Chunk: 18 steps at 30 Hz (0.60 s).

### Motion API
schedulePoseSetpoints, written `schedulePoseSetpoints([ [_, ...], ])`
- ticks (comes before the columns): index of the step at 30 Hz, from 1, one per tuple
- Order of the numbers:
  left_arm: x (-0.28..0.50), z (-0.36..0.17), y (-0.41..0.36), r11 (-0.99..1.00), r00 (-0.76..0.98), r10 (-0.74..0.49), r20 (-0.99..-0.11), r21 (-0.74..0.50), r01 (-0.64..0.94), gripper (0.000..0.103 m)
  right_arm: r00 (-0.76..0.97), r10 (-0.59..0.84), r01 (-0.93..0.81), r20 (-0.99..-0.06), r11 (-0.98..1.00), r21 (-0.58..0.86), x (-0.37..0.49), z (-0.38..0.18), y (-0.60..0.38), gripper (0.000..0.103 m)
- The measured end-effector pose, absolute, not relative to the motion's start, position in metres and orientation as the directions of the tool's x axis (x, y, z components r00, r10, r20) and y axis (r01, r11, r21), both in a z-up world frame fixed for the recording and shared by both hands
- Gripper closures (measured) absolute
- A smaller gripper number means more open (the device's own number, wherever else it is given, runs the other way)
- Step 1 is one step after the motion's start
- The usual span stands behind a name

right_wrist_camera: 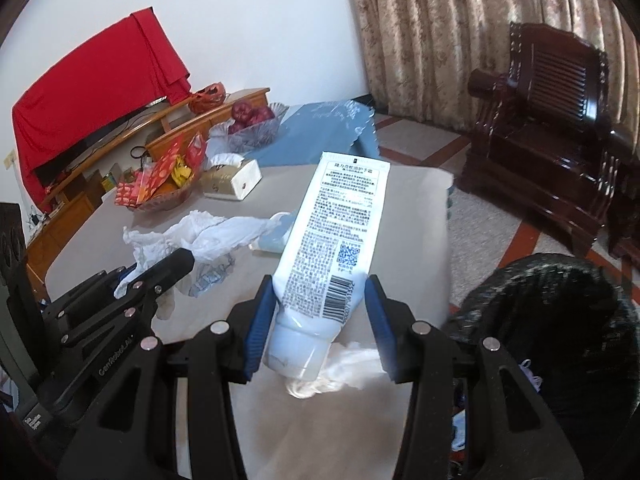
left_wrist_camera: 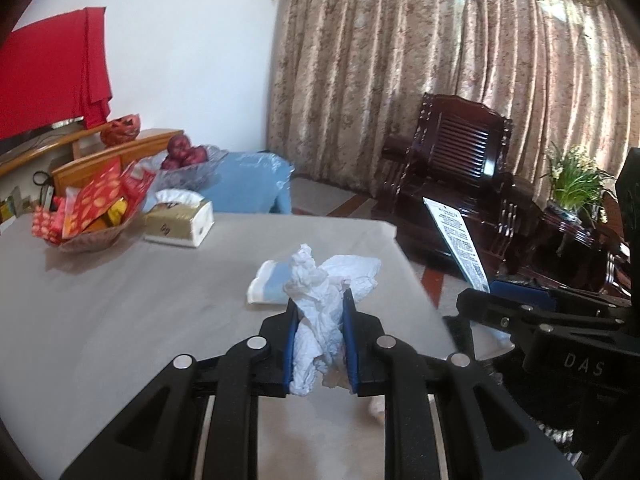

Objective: Collect trash
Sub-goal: 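Carry the tissues and white tube over the bin and open both tools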

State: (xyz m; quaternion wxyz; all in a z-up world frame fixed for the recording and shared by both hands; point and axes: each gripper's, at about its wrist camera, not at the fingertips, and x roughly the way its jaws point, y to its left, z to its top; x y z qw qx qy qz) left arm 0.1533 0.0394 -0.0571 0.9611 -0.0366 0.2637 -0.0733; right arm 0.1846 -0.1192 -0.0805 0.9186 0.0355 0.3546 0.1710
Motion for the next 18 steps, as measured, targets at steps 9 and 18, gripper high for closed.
schedulePoseSetpoints([
  [9, 0.153, -0.043, -0.010, 0.972, 0.850, -0.235, -0.472, -0.110, 0.208, 0.084, 0.741, 0.254, -0.218, -0.622, 0.967, 0.135, 0.163, -0.068, -0.164, 0.059],
  [18, 0.156, -0.036, -0.067, 0.941, 0.828, -0.334, -0.451, -0.104, 0.323, 0.084, 0.780, 0.170, -0.109, -0.603, 0.985, 0.137, 0.145, -0.066, -0.227, 0.060],
])
